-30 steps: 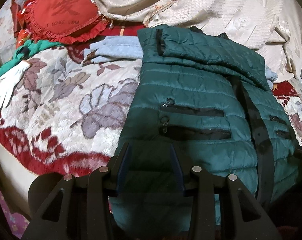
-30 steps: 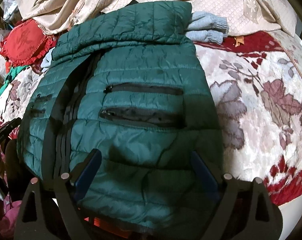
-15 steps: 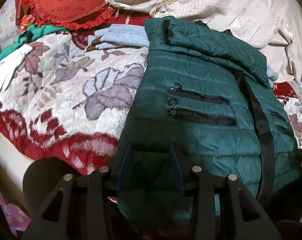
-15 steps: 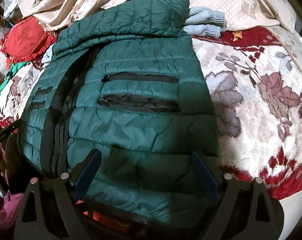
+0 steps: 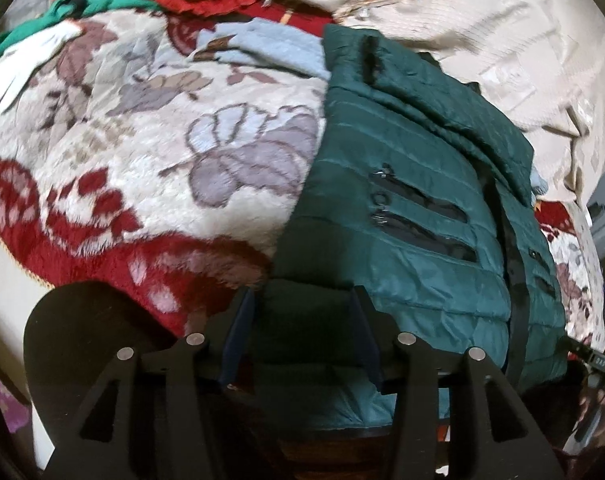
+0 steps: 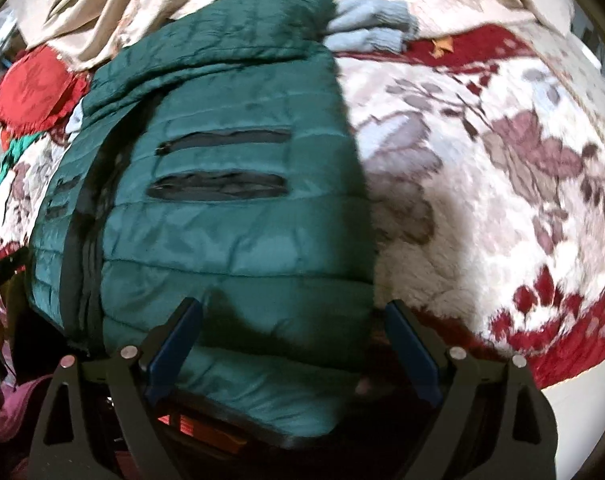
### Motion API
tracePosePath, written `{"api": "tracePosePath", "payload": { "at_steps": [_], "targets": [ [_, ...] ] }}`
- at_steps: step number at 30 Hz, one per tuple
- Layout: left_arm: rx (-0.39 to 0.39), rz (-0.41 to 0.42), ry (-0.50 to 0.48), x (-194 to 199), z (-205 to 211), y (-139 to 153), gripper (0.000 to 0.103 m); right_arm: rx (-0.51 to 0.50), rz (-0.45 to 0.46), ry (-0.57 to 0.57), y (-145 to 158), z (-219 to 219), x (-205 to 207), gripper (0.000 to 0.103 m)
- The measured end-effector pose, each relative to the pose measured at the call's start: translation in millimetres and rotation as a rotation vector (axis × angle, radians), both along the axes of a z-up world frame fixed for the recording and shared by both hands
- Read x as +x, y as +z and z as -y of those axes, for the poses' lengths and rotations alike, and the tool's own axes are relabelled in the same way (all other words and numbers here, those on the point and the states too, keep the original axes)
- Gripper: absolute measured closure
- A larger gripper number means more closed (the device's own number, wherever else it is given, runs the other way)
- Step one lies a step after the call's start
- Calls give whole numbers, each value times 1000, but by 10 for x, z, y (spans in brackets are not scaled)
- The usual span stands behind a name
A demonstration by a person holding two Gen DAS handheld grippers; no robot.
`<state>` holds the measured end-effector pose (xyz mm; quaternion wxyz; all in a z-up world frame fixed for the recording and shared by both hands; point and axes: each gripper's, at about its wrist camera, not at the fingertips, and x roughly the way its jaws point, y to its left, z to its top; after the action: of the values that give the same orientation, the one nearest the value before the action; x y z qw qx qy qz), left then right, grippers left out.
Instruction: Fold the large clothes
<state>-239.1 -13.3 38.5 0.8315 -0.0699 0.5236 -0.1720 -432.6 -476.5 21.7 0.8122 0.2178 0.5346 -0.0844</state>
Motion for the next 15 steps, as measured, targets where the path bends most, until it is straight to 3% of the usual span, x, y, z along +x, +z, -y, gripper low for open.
{"api": "tracePosePath", "payload": {
  "at_steps": [5,15],
  "targets": [
    [-43,-41,-6,25,-9,-97,71,23,-8,-19,-79,97,-19,8],
    [-17,-48,-30,-4,51,-157,68,73,-20,-18,-171,121,6,7]
  ]
}}
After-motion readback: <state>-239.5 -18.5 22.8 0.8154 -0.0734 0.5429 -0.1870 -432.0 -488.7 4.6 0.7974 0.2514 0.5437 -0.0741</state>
